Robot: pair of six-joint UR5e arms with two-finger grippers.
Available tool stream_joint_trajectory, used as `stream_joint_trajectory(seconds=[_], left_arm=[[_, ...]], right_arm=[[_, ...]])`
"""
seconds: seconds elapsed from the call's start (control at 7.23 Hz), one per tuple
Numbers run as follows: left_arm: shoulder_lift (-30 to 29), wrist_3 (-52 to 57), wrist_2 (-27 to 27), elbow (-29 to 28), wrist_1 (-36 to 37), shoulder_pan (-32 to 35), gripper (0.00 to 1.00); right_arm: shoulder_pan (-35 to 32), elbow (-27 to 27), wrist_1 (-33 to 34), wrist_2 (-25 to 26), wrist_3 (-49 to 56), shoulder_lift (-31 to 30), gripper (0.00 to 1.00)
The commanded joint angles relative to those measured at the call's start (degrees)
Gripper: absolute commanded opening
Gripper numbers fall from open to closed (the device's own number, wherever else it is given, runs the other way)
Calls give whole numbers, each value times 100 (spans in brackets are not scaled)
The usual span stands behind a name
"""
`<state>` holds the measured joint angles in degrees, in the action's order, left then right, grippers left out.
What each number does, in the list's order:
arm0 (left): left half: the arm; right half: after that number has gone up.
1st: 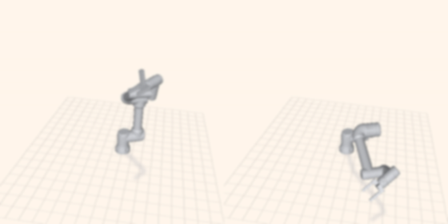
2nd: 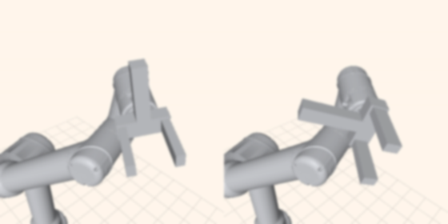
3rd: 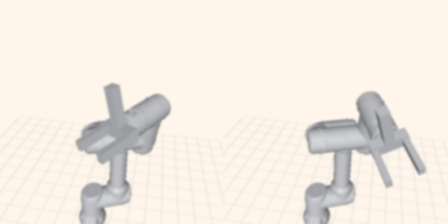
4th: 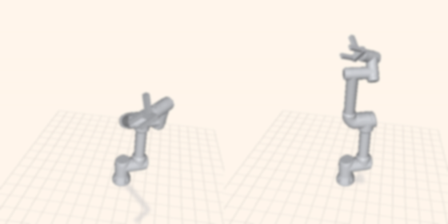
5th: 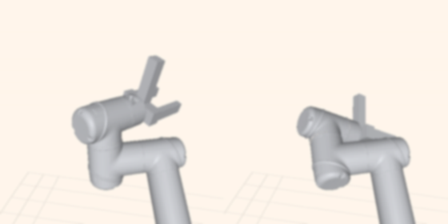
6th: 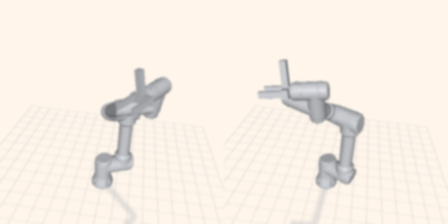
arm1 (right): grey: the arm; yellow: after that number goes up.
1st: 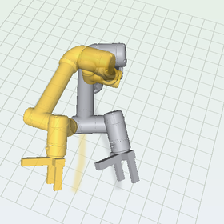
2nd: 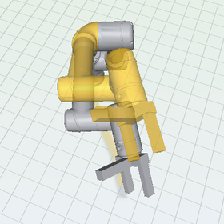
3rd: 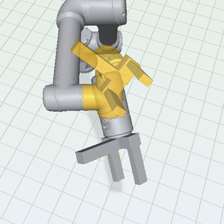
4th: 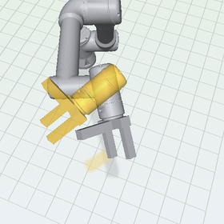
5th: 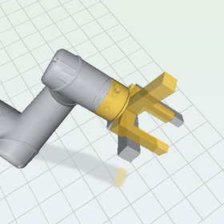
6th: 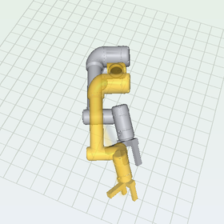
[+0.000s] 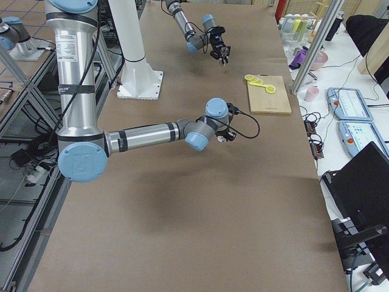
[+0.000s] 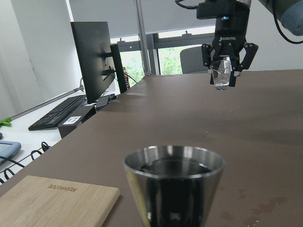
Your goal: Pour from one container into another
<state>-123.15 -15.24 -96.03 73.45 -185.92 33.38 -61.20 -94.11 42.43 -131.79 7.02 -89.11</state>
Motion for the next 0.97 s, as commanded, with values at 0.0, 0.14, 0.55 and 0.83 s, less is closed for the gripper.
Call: stream_joint_trajectory(seconds=[0.0,0.14,0.55,0.83], left_arm=[[510,-592,705,274,-225,-86,0],[738,-734,1091,519,-208,-147,0],[1704,-1157,2418,1354,-129,-516,0],[2345,-1499,3698,2055,499,-893,0]], right_arm=[[12,1187,-2174,74,-689,-54,0],[12,1524,-2891,240,-1181,-46,0],[29,1562,-3256,706,-1581,-272,0],[204,1641,-3696,891,-1844,-467,0]])
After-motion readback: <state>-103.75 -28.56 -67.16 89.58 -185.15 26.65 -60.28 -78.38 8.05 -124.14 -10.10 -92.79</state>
